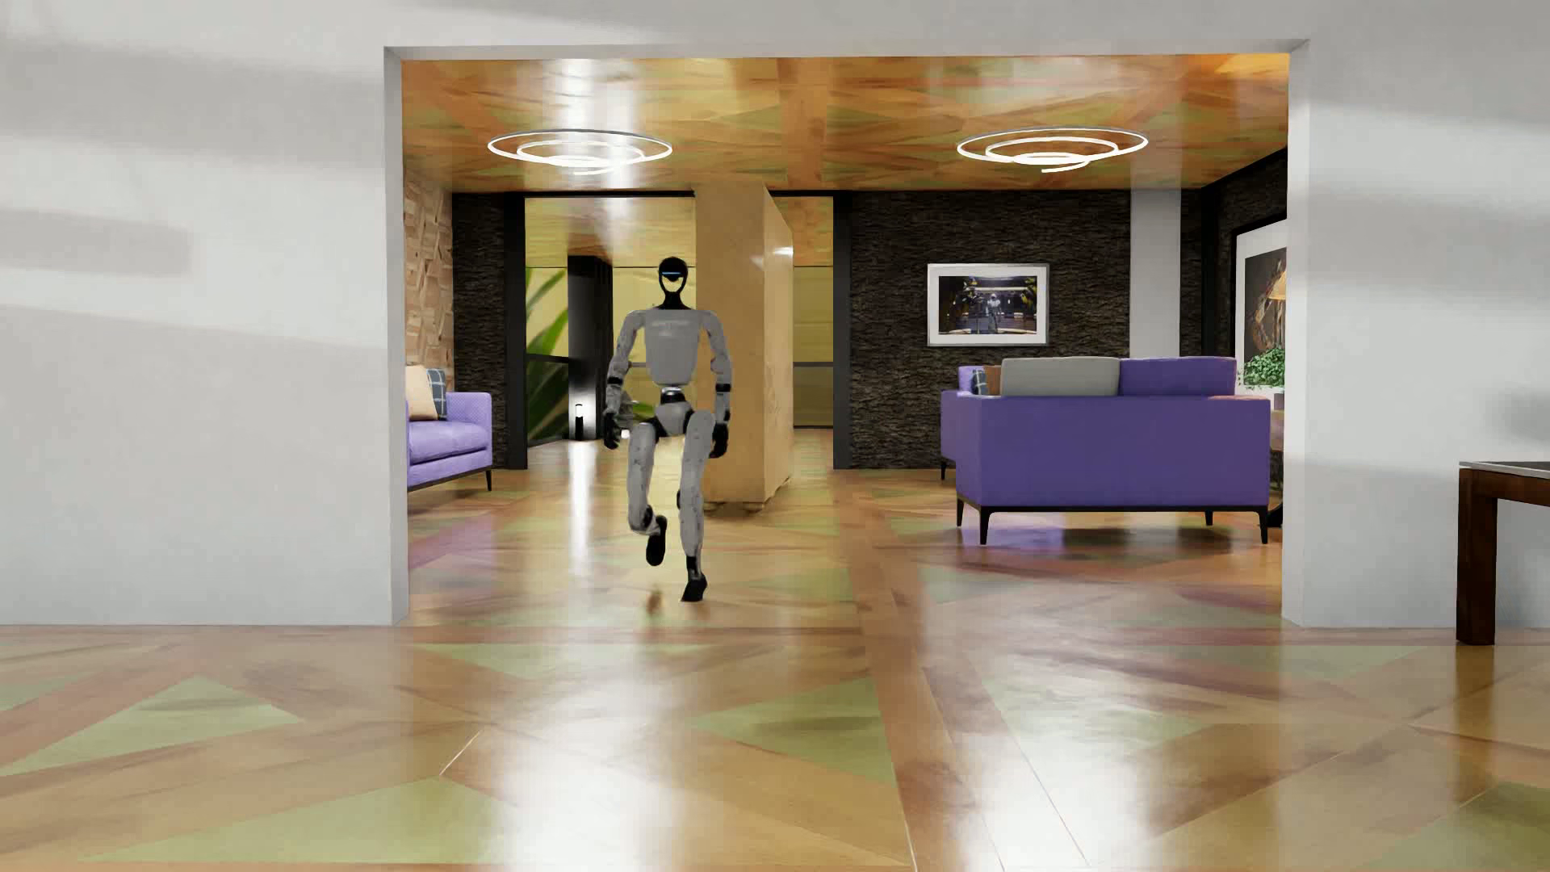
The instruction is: Approach the shelves
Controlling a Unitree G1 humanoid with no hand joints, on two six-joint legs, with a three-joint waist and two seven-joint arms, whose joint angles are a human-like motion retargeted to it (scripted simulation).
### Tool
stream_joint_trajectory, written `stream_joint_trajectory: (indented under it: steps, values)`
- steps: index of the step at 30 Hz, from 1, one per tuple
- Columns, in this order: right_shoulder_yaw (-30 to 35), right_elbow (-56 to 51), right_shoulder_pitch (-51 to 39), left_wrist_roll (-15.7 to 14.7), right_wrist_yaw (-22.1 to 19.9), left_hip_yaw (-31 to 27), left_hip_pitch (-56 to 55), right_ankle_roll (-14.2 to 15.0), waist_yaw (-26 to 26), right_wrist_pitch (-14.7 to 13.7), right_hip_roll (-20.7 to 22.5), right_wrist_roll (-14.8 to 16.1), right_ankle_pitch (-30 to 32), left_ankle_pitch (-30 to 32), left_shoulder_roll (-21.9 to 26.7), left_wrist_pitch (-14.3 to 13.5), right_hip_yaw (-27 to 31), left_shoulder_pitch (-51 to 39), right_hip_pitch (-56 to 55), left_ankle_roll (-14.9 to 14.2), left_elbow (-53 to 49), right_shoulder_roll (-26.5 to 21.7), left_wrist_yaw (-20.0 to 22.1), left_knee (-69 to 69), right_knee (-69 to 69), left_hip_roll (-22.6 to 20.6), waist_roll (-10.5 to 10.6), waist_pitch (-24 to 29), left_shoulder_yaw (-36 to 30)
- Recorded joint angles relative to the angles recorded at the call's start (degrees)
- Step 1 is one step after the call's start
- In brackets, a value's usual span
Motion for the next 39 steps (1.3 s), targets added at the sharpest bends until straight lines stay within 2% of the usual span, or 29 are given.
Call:
stream_joint_trajectory:
  steps: [2,3,4,5,6,8,10,11,14,15,17,19,21,22,23,26,28,33,36,39]
  values:
    - [6.2,7.2,1.4,0.0,0.0,0.0,10.6,0.0,-6.6,0.0,2.1,0.0,-16.8,-7.1,0.4,0.0,0.0,-3.5,-9.3,0.0,-2.6,0.3,0.0,-3.0,7.0,-2.6,1.0,1.0,0.6]
    - [7.5,9.8,2.9,0.0,0.0,0.0,15.1,0.0,-10.3,0.0,3.3,0.0,-21.2,-11.2,0.8,0.0,0.0,-4.9,-13.7,0.0,-5.5,0.3,0.0,-4.2,4.4,-2.8,1.8,1.0,1.8]
    - [8.1,11.7,4.7,0.0,0.0,0.0,19.4,0.0,-13.8,0.0,4.0,0.0,-23.1,-15.1,1.4,0.0,0.0,-6.0,-17.1,0.0,-9.4,0.3,0.0,-5.4,-2.1,-2.8,2.4,1.0,3.9]
    - [9.6,13.0,6.7,0.0,0.0,0.0,23.7,0.0,-16.9,0.0,4.5,0.0,-23.3,-18.9,2.3,0.0,0.0,-6.6,-19.9,0.0,-14.3,0.2,0.0,-6.6,-10.4,-2.2,3.2,0.9,6.4]
    - [9.1,13.6,8.7,0.0,0.0,0.0,25.7,0.0,-18.9,0.0,4.2,0.0,-20.6,-21.5,2.9,0.0,0.0,-7.3,-22.0,0.0,-18.9,0.3,0.0,-6.1,-20.2,-1.9,3.5,0.3,9.1]
    - [8.3,13.6,12.6,0.0,0.0,0.0,29.0,0.0,-21.5,0.0,2.5,0.0,-16.5,-26.6,3.5,0.0,0.0,-8.5,-25.7,0.0,-26.4,0.9,0.0,-4.5,-37.4,-1.4,3.0,-1.0,14.9]
    - [8.6,12.5,16.2,0.0,0.0,0.0,32.3,0.0,-23.5,0.0,-0.4,0.0,-16.9,-31.0,4.0,0.0,0.0,-9.9,-27.4,0.0,-30.4,1.7,0.0,-2.6,-44.0,1.5,2.4,-2.2,18.0]
    - [9.9,11.7,18.0,0.0,0.0,0.0,35.0,0.0,-24.4,0.0,-1.5,0.0,-19.2,-33.1,4.0,0.0,0.0,-10.3,-27.4,0.0,-31.5,1.9,0.0,-1.5,-44.0,3.4,2.1,-2.2,19.0]
    - [13.6,13.1,17.9,0.0,0.0,0.0,38.0,0.0,-26.8,0.0,-1.4,0.0,-5.2,-30.3,2.3,0.0,0.0,-7.3,-30.2,0.0,-28.1,2.1,0.0,3.2,-31.5,10.9,2.3,-3.6,20.7]
    - [13.9,15.0,16.3,0.0,0.0,0.0,37.7,0.0,-26.3,0.0,-1.0,0.0,-4.1,-27.4,1.0,0.0,0.0,-7.0,-30.5,0.0,-23.7,2.2,0.0,6.3,-26.7,12.9,3.0,-3.3,20.7]
    - [12.9,15.7,12.3,0.0,0.0,0.0,34.4,0.0,-25.6,0.0,0.3,0.0,-9.2,-17.5,0.1,0.0,0.0,-8.5,-29.0,0.0,-12.7,1.7,0.0,12.3,-22.9,14.4,3.1,-2.0,15.3]
    - [11.3,11.1,9.3,0.0,0.0,0.0,29.8,0.0,-24.2,0.0,0.2,0.0,-13.4,-6.6,0.6,0.0,0.0,-8.8,-24.6,0.0,-5.9,0.3,0.0,12.9,-23.7,15.4,3.2,-0.6,9.7]
    - [7.9,5.3,7.5,0.0,0.0,0.0,26.4,0.0,-21.2,0.0,0.1,0.0,-15.6,2.7,1.5,0.0,0.0,-6.5,-21.5,0.0,-3.5,-1.8,0.0,10.0,-25.4,15.0,3.0,0.0,9.2]
    - [5.0,3.0,6.9,0.0,0.0,0.0,24.4,0.0,-20.6,0.0,0.4,0.0,-16.7,9.5,2.2,0.0,0.0,-4.9,-20.1,0.0,-3.7,-2.8,0.0,9.8,-26.1,15.3,3.2,-0.1,10.0]
    - [1.6,1.6,6.6,0.0,0.0,0.0,23.0,0.0,-20.5,0.0,0.8,0.0,-17.8,13.0,3.0,0.0,0.0,-3.7,-18.6,0.0,-4.1,-3.7,0.0,9.2,-26.7,15.9,3.7,-0.3,10.7]
    - [-10.3,1.3,6.3,0.0,0.0,0.0,23.3,0.0,-18.8,0.0,1.2,0.0,-20.1,13.3,5.2,0.0,0.0,-2.0,-15.3,0.0,-6.1,-4.7,0.0,4.7,-26.9,17.0,4.9,-0.6,11.6]
    - [-14.4,3.0,5.4,0.0,0.0,0.0,22.2,0.0,-18.5,0.0,1.1,0.0,-21.6,13.0,5.7,0.0,0.0,-2.3,-14.1,0.0,-6.0,-5.6,0.0,2.5,-26.6,17.7,5.6,-0.8,12.8]
    - [-11.5,5.4,4.5,0.0,0.0,0.0,19.5,0.0,-15.0,0.0,-0.2,0.0,-24.7,4.4,6.3,0.0,0.0,-4.4,-12.9,0.0,-8.2,-7.7,0.0,-1.1,-25.7,17.1,5.2,-0.2,16.0]
    - [-10.0,3.4,4.8,0.0,0.0,0.0,17.4,0.0,-13.7,0.0,-1.2,0.0,-23.7,-0.8,6.0,0.0,0.0,-4.8,-12.7,0.0,-9.8,-7.3,0.0,-2.9,-25.7,16.6,5.2,0.4,16.7]
    - [-8.1,2.1,4.3,0.0,0.0,0.0,12.5,0.0,-12.9,0.0,-1.7,0.0,-23.2,-3.1,5.4,0.0,0.0,-5.1,-11.9,0.0,-9.9,-6.6,0.0,-2.8,-27.5,15.8,5.1,0.9,16.0]
